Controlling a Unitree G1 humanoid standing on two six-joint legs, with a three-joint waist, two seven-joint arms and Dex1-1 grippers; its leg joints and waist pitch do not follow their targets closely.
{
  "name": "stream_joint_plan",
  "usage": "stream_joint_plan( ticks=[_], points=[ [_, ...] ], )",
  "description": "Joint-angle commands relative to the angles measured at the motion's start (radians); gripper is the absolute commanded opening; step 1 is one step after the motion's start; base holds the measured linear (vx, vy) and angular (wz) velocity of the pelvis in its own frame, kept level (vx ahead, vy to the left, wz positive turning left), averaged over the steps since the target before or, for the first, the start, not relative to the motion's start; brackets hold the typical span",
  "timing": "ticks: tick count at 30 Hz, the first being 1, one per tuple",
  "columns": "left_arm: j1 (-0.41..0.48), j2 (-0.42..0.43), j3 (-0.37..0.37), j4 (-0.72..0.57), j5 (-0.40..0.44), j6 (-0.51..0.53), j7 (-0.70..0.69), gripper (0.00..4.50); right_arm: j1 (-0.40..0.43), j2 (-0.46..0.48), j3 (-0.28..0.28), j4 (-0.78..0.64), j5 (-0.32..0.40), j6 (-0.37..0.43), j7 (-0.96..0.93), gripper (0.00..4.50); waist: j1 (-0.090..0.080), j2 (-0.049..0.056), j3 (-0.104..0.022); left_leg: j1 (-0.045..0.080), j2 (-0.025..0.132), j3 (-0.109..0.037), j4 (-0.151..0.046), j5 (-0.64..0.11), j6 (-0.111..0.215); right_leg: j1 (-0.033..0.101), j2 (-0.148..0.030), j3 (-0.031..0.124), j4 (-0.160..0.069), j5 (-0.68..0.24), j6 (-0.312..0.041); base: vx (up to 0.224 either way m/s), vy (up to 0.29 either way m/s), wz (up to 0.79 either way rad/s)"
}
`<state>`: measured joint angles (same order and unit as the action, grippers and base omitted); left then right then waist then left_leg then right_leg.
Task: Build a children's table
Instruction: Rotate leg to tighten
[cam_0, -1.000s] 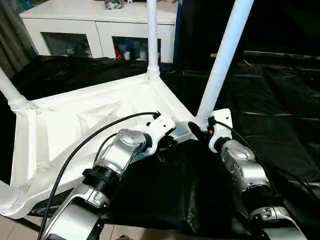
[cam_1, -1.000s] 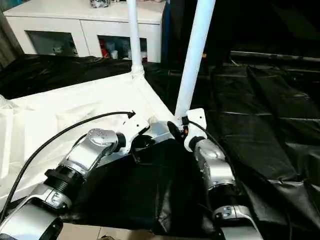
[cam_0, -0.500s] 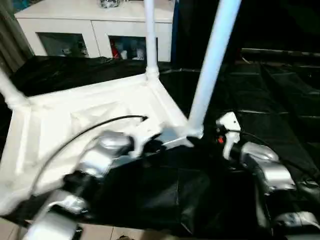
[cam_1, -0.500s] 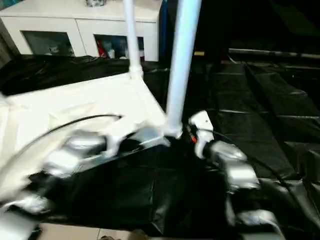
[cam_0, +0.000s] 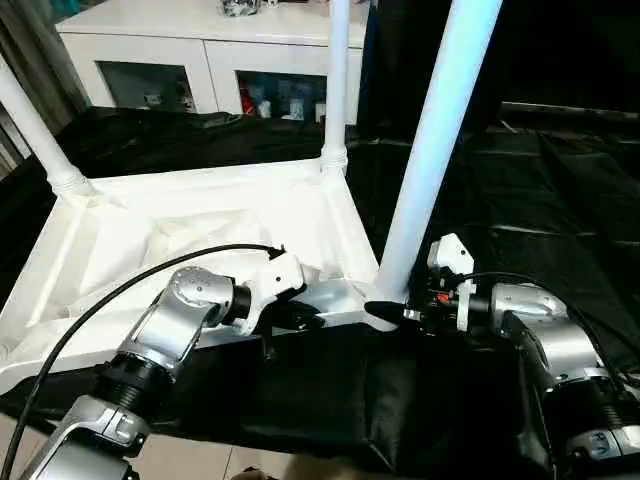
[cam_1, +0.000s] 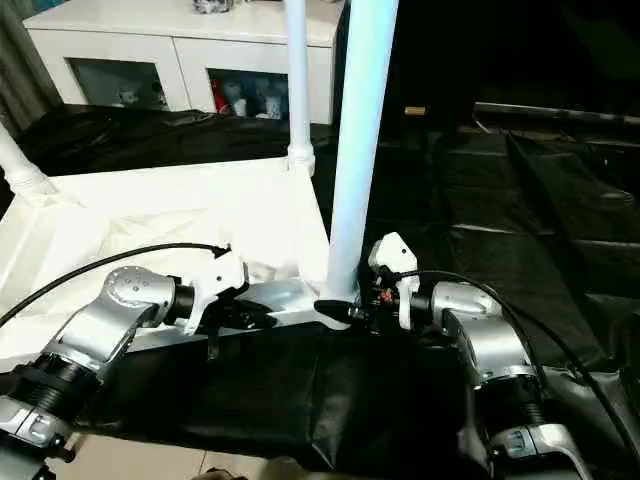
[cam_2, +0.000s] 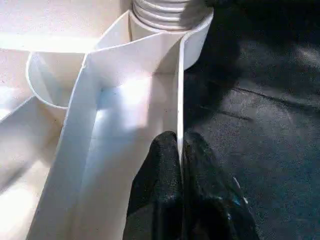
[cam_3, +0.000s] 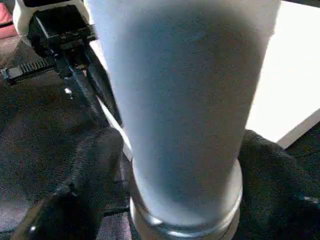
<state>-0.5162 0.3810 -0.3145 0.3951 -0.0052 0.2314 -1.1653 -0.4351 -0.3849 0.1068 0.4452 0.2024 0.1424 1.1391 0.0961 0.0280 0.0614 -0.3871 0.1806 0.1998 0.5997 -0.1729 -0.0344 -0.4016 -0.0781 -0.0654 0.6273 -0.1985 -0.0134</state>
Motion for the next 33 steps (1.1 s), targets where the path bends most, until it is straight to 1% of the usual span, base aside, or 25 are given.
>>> stream_joint_plan(
  ticks=[1, 2, 3, 6, 7, 8, 9, 12, 13, 14, 16, 17, 18, 19, 20, 21, 22, 23, 25, 26, 27, 29, 31, 32, 33],
  points=[
    [-0.005, -0.026, 0.012, -0.051, -0.067, -0.025, -0.014, 0.0, -0.013, 0.013, 0.029, -0.008, 0.009, -0.002, 0.038, 3.23, 0.0, -0.014, -0.073, 0.019, 0.054, -0.027, -0.064, -0.177, 0.056, 0.046, -0.075, 0.05, -0.083, -0.198, -0.224, 0.0, 0.0, 0.0],
    [-0.004, -0.027, 0.014, -0.051, -0.066, -0.024, -0.015, 0.0, -0.012, 0.013, 0.029, -0.008, 0.009, -0.001, 0.04, 3.19, 0.001, -0.016, -0.074, 0.018, 0.053, -0.026, -0.063, -0.17, 0.059, 0.047, -0.075, 0.049, -0.082, -0.189, -0.225, 0.0, 0.0, 0.0],
    [-0.003, -0.027, 0.015, -0.052, -0.066, -0.024, -0.017, 0.0, -0.011, 0.012, 0.03, -0.008, 0.009, -0.001, 0.042, 3.11, 0.002, -0.014, -0.074, 0.018, 0.054, -0.027, -0.063, -0.163, 0.062, 0.047, -0.075, 0.049, -0.08, -0.18, -0.227, 0.0, 0.0, 0.0],
    [-0.003, -0.028, 0.018, -0.051, -0.065, -0.023, -0.02, 0.0, -0.007, 0.01, 0.032, -0.008, 0.012, 0.002, 0.046, 2.82, 0.002, -0.014, -0.073, 0.019, 0.054, -0.026, -0.063, -0.169, 0.063, 0.046, -0.074, 0.048, -0.081, -0.184, -0.228, 0.0, 0.0, 0.0],
    [-0.004, -0.032, 0.022, -0.047, -0.068, -0.022, -0.017, 0.0, -0.002, 0.012, 0.03, -0.007, 0.011, 0.003, 0.038, 2.79, 0.002, -0.014, -0.073, 0.019, 0.054, -0.026, -0.063, -0.172, 0.062, 0.046, -0.075, 0.049, -0.082, -0.188, -0.227, 0.0, 0.0, 0.0],
    [-0.006, -0.035, 0.025, -0.043, -0.069, -0.022, -0.014, 0.0, -0.001, 0.016, 0.028, -0.002, 0.011, 0.006, 0.029, 2.75, 0.003, -0.011, -0.073, 0.02, 0.054, -0.026, -0.063, -0.176, 0.06, 0.045, -0.075, 0.048, -0.083, -0.198, -0.225, 0.0, 0.0, 0.0],
    [-0.012, -0.045, 0.033, -0.033, -0.07, -0.022, 0.005, 0.0, -0.001, 0.029, 0.019, 0.014, 0.005, 0.009, -0.006, 2.75, 0.002, -0.012, -0.073, 0.02, 0.054, -0.026, -0.064, -0.178, 0.059, 0.045, -0.074, 0.048, -0.083, -0.2, -0.224, 0.0, 0.0, 0.0],
    [-0.034, -0.08, 0.058, 0.006, -0.064, -0.014, 0.073, 0.0, -0.011, 0.074, -0.008, 0.072, -0.023, -0.006, -0.136, 2.7, -0.005, -0.015, -0.071, 0.02, 0.05, -0.027, -0.065, -0.192, 0.043, 0.043, -0.075, 0.048, -0.087, -0.231, -0.22, 0.0, 0.0, 0.0],
    [-0.048, -0.097, 0.066, 0.032, -0.055, -0.016, 0.112, 0.0, -0.016, 0.095, -0.019, 0.097, -0.035, -0.008, -0.199, 2.69, -0.006, -0.017, -0.071, 0.02, 0.05, -0.028, -0.066, -0.195, 0.04, 0.045, -0.076, 0.048, -0.089, -0.242, -0.216, 0.0, 0.0, 0.0],
    [-0.062, -0.114, 0.073, 0.059, -0.044, -0.021, 0.151, 0.0, -0.02, 0.116, -0.029, 0.121, -0.047, -0.011, -0.26, 2.67, -0.009, -0.014, -0.07, 0.022, 0.049, -0.028, -0.066, -0.203, 0.032, 0.042, -0.077, 0.049, -0.091, -0.266, -0.209, 0.0, 0.0, 0.0],
    [-0.07, -0.122, 0.076, 0.073, -0.038, -0.024, 0.17, 0.0, -0.023, 0.128, -0.034, 0.133, -0.052, -0.015, -0.291, 2.67, -0.012, -0.015, -0.071, 0.022, 0.048, -0.03, -0.067, -0.201, 0.023, 0.045, -0.077, 0.049, -0.093, -0.281, -0.199, 0.0, 0.0, 0.0],
    [-0.104, -0.167, 0.088, 0.128, -0.018, -0.024, 0.259, 0.0, -0.033, 0.19, -0.068, 0.171, -0.062, -0.001, -0.449, 2.67, -0.014, -0.015, -0.068, 0.02, 0.048, -0.029, -0.068, -0.205, 0.027, 0.043, -0.076, 0.049, -0.095, -0.286, -0.193, 0.0, 0.0, 0.0],
    [-0.118, -0.185, 0.092, 0.149, -0.011, -0.022, 0.296, 0.0, -0.037, 0.214, -0.079, 0.183, -0.064, 0.005, -0.506, 2.67, -0.014, -0.012, -0.068, 0.025, 0.048, -0.027, -0.069, -0.212, 0.024, 0.037, -0.075, 0.051, -0.098, -0.293, -0.193, 0.0, 0.0, 0.0],
    [-0.135, -0.21, 0.099, 0.175, -0.004, -0.019, 0.341, 0.0, -0.042, 0.243, -0.091, 0.197, -0.069, 0.012, -0.571, 2.67, -0.017, -0.013, -0.071, 0.024, 0.047, -0.031, -0.069, -0.214, 0.014, 0.041, -0.076, 0.05, -0.096, -0.295, -0.191, 0.0, 0.0, 0.0],
    [-0.163, -0.248, 0.111, 0.213, 0.001, -0.017, 0.412, 0.0, -0.049, 0.287, -0.101, 0.211, -0.068, 0.025, -0.639, 2.67, -0.017, -0.013, -0.071, 0.024, 0.045, -0.03, -0.07, -0.206, 0.012, 0.041, -0.076, 0.05, -0.097, -0.289, -0.187, 0.0, 0.0, 0.0],
    [-0.163, -0.248, 0.111, 0.213, 0.001, -0.017, 0.412, 0.0, -0.049, 0.287, -0.101, 0.211, -0.068, 0.025, -0.639, 2.67, -0.017, -0.014, -0.072, 0.027, 0.046, -0.03, -0.069, -0.21, 0.012, 0.04, -0.077, 0.05, -0.098, -0.291, -0.186, 0.0, 0.0, 0.0],
    [-0.179, -0.27, 0.117, 0.236, 0.003, -0.019, 0.448, 0.0, -0.055, 0.314, -0.103, 0.221, -0.068, 0.024, -0.667, 2.67, -0.015, -0.015, -0.073, 0.025, 0.045, -0.029, -0.068, -0.208, 0.018, 0.042, -0.077, 0.05, -0.098, -0.285, -0.185, 0.0, 0.0, 0.0],
    [-0.185, -0.278, 0.118, 0.245, 0.003, -0.019, 0.458, 0.0, -0.058, 0.325, -0.102, 0.223, -0.068, 0.021, -0.675, 2.67, -0.013, -0.011, -0.072, 0.024, 0.044, -0.028, -0.068, -0.203, 0.027, 0.04, -0.078, 0.051, -0.1, -0.28, -0.182, 0.0, 0.0, 0.0],
    [-0.205, -0.298, 0.123, 0.275, 0.009, -0.025, 0.484, 0.0, -0.069, 0.349, -0.087, 0.233, -0.075, -0.003, -0.676, 2.67, -0.012, -0.012, -0.075, 0.021, 0.042, -0.028, -0.067, -0.189, 0.042, 0.043, -0.077, 0.049, -0.096, -0.259, -0.181, 0.0, 0.0, 0.0],
    [-0.211, -0.302, 0.123, 0.286, 0.012, -0.028, 0.484, 0.0, -0.075, 0.355, -0.076, 0.233, -0.079, -0.031, -0.66, 2.67, -0.012, -0.008, -0.075, 0.019, 0.042, -0.028, -0.066, -0.189, 0.046, 0.042, -0.078, 0.049, -0.098, -0.257, -0.182, 0.0, 0.0, 0.0],
    [-0.21, -0.3, 0.121, 0.289, 0.014, -0.028, 0.479, 0.0, -0.079, 0.356, -0.076, 0.23, -0.07, -0.047, -0.638, 3.01, -0.011, -0.009, -0.076, 0.02, 0.043, -0.029, -0.067, -0.192, 0.049, 0.045, -0.08, 0.047, -0.098, -0.26, -0.179, 0.0, 0.0, 0.0],
    [-0.214, -0.299, 0.122, 0.305, 0.019, -0.038, 0.479, 0.0, -0.086, 0.362, -0.093, 0.23, -0.057, -0.047, -0.634, 3.39, -0.011, -0.009, -0.076, 0.018, 0.044, -0.029, -0.068, -0.192, 0.056, 0.045, -0.08, 0.047, -0.097, -0.258, -0.18, 0.0, 0.0, 0.0],
    [-0.214, -0.297, 0.125, 0.314, 0.02, -0.044, 0.479, 0.0, -0.089, 0.36, -0.098, 0.223, -0.051, -0.042, -0.625, 3.41, -0.013, -0.009, -0.074, 0.019, 0.043, -0.029, -0.069, -0.205, 0.058, 0.043, -0.078, 0.047, -0.1, -0.273, -0.178, 0.0, 0.0, 0.0],
    [-0.209, -0.29, 0.123, 0.311, 0.021, -0.046, 0.471, 0.0, -0.09, 0.348, -0.092, 0.215, -0.056, -0.051, -0.611, 3.49, -0.013, -0.013, -0.073, 0.019, 0.044, -0.03, -0.07, -0.213, 0.057, 0.044, -0.08, 0.046, -0.102, -0.292, -0.173, 0.0, 0.0, 0.0],
    [-0.205, -0.284, 0.121, 0.308, 0.022, -0.046, 0.465, 0.0, -0.09, 0.339, -0.087, 0.208, -0.059, -0.058, -0.6, 3.64, -0.012, -0.011, -0.073, 0.02, 0.045, -0.031, -0.07, -0.216, 0.054, 0.044, -0.081, 0.046, -0.102, -0.303, -0.17, 0.0, 0.0, 0.0]
  ],
)
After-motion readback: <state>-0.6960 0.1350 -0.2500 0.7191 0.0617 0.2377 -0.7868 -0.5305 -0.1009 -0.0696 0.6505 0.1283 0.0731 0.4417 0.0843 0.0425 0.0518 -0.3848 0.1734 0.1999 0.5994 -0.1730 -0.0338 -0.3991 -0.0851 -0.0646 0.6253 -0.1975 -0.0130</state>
